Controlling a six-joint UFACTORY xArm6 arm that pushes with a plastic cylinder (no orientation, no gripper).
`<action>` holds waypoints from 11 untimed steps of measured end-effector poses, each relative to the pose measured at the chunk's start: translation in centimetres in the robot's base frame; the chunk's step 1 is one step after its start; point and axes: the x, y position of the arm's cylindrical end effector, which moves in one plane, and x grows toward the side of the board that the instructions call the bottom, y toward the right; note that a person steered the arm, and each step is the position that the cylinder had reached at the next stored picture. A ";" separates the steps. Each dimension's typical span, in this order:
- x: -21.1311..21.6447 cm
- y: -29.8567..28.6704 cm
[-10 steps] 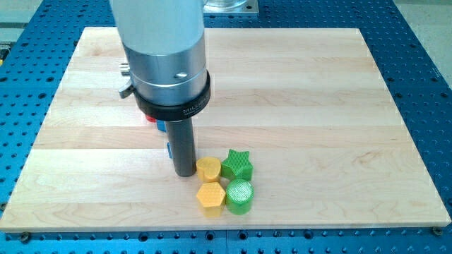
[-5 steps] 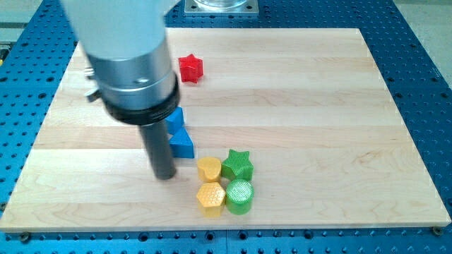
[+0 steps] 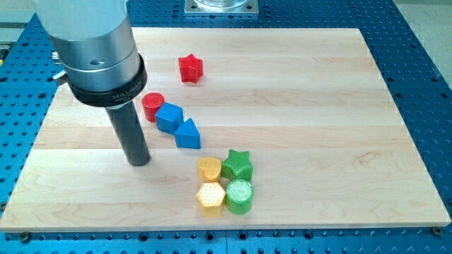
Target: Slide the triangle vertically below the red star
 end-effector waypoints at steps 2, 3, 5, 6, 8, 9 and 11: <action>-0.2 5.0; -0.6 5.3; -0.8 4.1; -0.9 6.1; -1.4 7.6; -1.4 7.7; -1.4 2.5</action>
